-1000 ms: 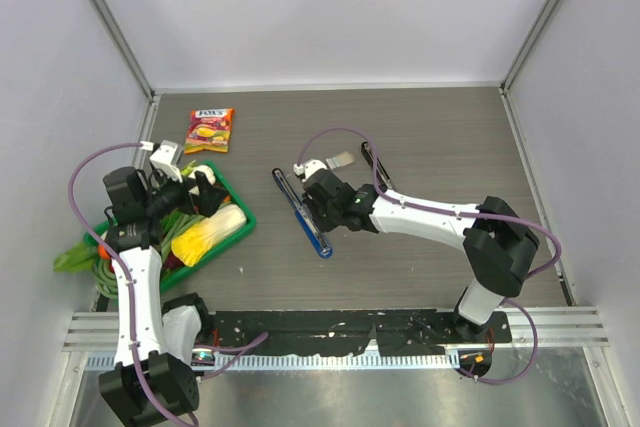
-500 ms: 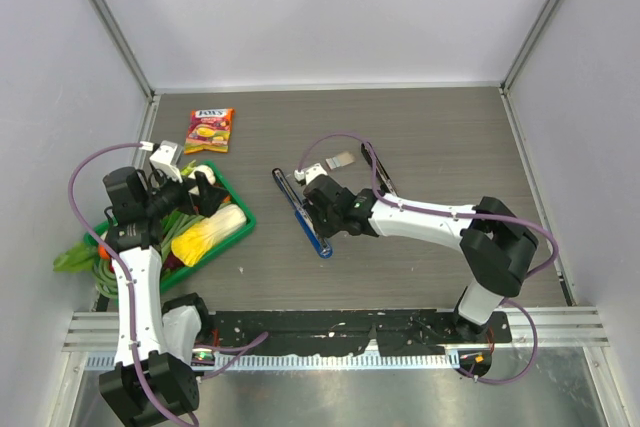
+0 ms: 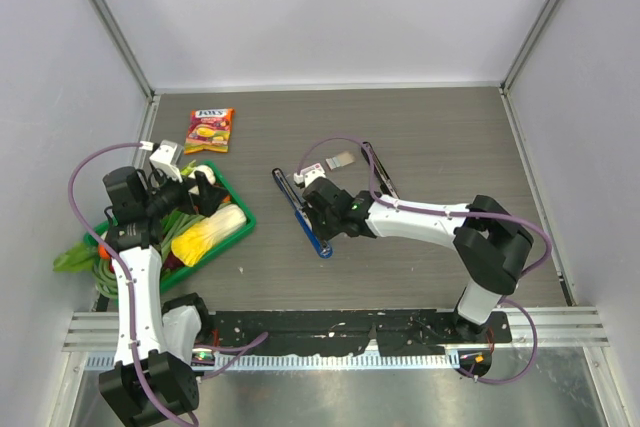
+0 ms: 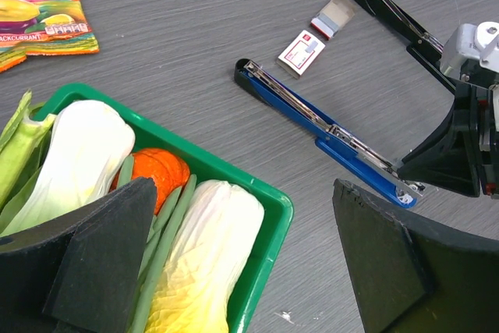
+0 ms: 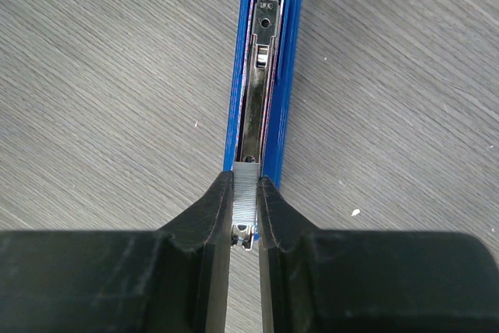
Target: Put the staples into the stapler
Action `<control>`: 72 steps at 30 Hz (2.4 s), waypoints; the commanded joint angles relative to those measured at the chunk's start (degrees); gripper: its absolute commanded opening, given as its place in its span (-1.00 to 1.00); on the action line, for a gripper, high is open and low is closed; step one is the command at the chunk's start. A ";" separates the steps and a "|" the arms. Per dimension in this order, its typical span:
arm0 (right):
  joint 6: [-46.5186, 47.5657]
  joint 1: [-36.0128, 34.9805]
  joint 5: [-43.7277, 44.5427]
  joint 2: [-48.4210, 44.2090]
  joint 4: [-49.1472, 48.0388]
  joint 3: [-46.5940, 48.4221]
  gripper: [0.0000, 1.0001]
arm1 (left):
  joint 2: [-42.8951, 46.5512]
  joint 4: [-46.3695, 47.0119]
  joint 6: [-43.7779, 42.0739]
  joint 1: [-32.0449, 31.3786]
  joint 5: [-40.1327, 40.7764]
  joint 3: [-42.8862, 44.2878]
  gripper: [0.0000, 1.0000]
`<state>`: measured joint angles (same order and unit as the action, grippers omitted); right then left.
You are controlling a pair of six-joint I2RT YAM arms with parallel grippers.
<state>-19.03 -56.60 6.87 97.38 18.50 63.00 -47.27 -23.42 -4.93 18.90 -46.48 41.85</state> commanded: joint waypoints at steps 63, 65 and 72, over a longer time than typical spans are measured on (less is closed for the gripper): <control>5.84 -1.94 2.53 -0.62 -4.26 -2.97 -0.28 | 0.07 2.41 -0.26 0.62 -0.37 -0.27 1.00; 6.28 -2.46 2.53 -0.62 -4.44 -3.15 -0.27 | 0.24 2.41 -0.26 0.53 -0.37 -0.27 0.99; 9.44 -3.08 3.41 2.37 -3.65 -2.01 -0.31 | 0.68 2.24 -0.26 0.53 -0.63 -0.19 1.00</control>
<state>-12.36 -59.27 8.58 98.35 16.21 59.70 -47.40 -23.35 -4.95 18.90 -46.50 41.82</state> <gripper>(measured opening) 0.365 0.996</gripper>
